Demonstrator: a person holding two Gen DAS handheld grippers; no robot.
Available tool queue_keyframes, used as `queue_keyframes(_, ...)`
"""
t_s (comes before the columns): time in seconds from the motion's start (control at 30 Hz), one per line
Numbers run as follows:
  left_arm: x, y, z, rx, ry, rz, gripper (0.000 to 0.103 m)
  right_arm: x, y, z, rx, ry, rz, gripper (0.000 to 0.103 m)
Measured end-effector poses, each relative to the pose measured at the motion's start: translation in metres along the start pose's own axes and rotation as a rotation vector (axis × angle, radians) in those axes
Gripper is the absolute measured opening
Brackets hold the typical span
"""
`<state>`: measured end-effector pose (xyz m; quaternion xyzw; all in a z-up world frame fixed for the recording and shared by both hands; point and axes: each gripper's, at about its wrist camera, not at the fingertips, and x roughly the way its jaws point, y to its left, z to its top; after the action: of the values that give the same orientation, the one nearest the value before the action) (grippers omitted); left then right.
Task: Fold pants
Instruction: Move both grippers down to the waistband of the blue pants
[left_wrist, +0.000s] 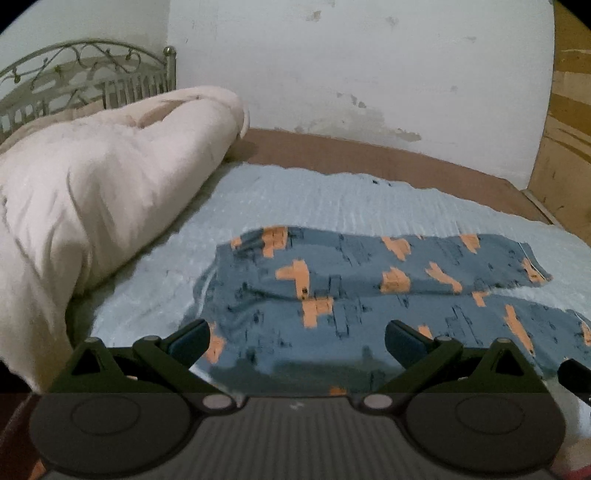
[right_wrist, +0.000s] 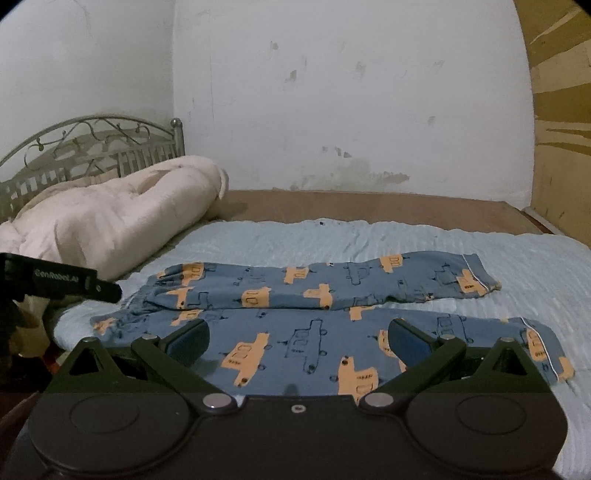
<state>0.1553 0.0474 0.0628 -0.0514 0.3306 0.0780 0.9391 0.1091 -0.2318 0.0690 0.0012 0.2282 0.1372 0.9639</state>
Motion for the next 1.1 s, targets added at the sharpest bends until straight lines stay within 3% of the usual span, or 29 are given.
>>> queue_keyframes(0.23, 0.036, -0.013, 0.025, 0.113, -0.027, 0.037, 0.102, 0.045, -0.013, 0.014, -0.017, 0.048, 0.002, 0.102)
queue_keyframes(0.47, 0.079, -0.024, 0.045, 0.199, 0.035, 0.089, 0.102, 0.097, -0.028, 0.026, -0.042, 0.125, 0.026, 0.102)
queue_keyframes(0.7, 0.119, -0.021, 0.065, 0.213, 0.07, 0.119, 0.102, 0.144, -0.036, 0.042, -0.105, 0.176, 0.046, 0.102)
queue_keyframes(0.93, 0.154, -0.012, 0.075, 0.239, 0.106, 0.145, 0.102, 0.174, -0.044, 0.06, -0.215, 0.113, 0.117, 0.102)
queue_keyframes(1.1, 0.176, -0.003, 0.081, 0.252, 0.122, 0.178, 0.102, 0.206, -0.052, 0.069, -0.255, 0.143, 0.189, 0.102)
